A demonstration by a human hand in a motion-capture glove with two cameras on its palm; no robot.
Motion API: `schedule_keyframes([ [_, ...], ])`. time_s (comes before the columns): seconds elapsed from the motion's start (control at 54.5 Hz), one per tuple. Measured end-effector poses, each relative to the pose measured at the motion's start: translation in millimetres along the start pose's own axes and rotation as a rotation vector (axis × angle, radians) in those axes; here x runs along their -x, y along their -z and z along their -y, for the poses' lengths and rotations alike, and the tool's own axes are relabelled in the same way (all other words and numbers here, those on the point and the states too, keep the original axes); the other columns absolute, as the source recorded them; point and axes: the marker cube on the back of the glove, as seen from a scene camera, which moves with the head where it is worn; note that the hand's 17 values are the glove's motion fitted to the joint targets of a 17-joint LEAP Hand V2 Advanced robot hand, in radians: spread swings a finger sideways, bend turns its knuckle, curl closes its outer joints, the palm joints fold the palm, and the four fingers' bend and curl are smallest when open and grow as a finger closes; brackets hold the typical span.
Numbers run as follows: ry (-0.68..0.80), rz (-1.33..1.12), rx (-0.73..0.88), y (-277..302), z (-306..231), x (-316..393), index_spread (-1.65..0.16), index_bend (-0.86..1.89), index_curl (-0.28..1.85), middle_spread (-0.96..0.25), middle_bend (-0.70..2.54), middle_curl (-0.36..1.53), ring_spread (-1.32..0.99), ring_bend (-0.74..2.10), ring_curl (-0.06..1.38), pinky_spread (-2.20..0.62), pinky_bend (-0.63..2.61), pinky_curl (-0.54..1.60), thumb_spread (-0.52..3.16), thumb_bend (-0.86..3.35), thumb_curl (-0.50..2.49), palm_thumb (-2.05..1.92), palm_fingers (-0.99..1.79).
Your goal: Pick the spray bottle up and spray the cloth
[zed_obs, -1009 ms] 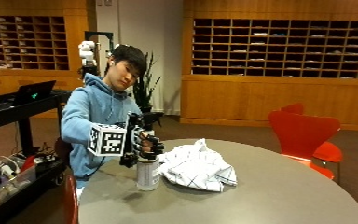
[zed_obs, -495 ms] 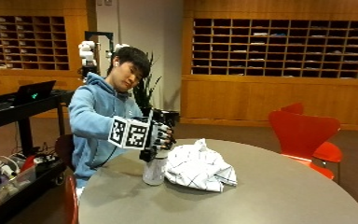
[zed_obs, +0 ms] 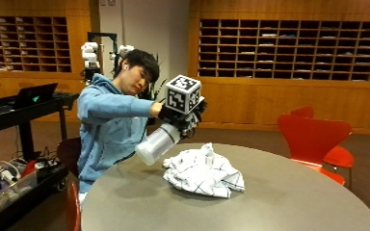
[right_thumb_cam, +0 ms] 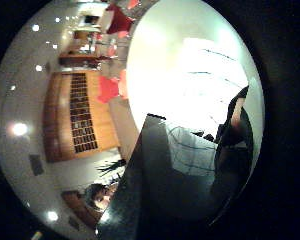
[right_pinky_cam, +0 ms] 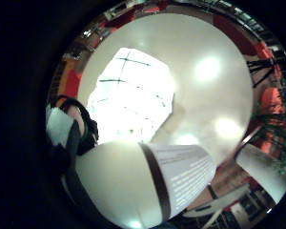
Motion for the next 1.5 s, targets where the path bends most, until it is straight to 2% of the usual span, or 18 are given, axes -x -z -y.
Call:
schedule_keyframes([
  [0.239, -0.129, -0.424, 0.048, 32, 3, 32, -0.17, 0.52, 0.55, -0.1, 0.65, 0.53, -0.18, 0.69, 0.48, -0.24, 0.36, 0.41, 0.17, -0.03, 0.74, 0.92, 1.4],
  [0.422, -0.186, -0.726, 0.052, 36, 6, 43, -0.16, 0.53, 0.55, -0.1, 0.65, 0.53, -0.19, 0.69, 0.48, -0.24, 0.36, 0.41, 0.16, -0.03, 0.76, 0.91, 1.4],
  [0.624, -0.232, -0.923, 0.085, 16, 14, 41, -0.16, 0.53, 0.55, -0.11, 0.66, 0.53, -0.19, 0.7, 0.48, -0.24, 0.36, 0.41, 0.16, -0.03, 0.77, 0.91, 1.4],
  [0.826, -0.234, -0.986, 0.145, -8, 21, 35, -0.17, 0.54, 0.56, -0.1, 0.66, 0.53, -0.18, 0.7, 0.48, -0.25, 0.37, 0.41, 0.16, -0.03, 0.78, 0.91, 1.4],
  [1.027, -0.235, -0.953, 0.158, -18, 22, 40, -0.17, 0.54, 0.56, -0.1, 0.67, 0.54, -0.18, 0.7, 0.48, -0.25, 0.37, 0.41, 0.16, -0.03, 0.78, 0.91, 1.4],
  [1.193, -0.2, -0.835, 0.108, 0, 18, 55, -0.17, 0.54, 0.56, -0.11, 0.67, 0.53, -0.19, 0.7, 0.48, -0.25, 0.37, 0.42, 0.16, -0.03, 0.79, 0.91, 1.4],
  [1.321, -0.094, -0.596, 0.011, 23, 15, 79, -0.17, 0.54, 0.56, -0.1, 0.67, 0.53, -0.19, 0.7, 0.48, -0.25, 0.37, 0.42, 0.16, -0.03, 0.79, 0.91, 1.4],
  [1.504, 0.166, -0.066, -0.237, 38, 11, 129, -0.18, 0.54, 0.56, -0.1, 0.67, 0.53, -0.19, 0.7, 0.48, -0.25, 0.37, 0.42, 0.16, -0.03, 0.79, 0.91, 1.4],
])
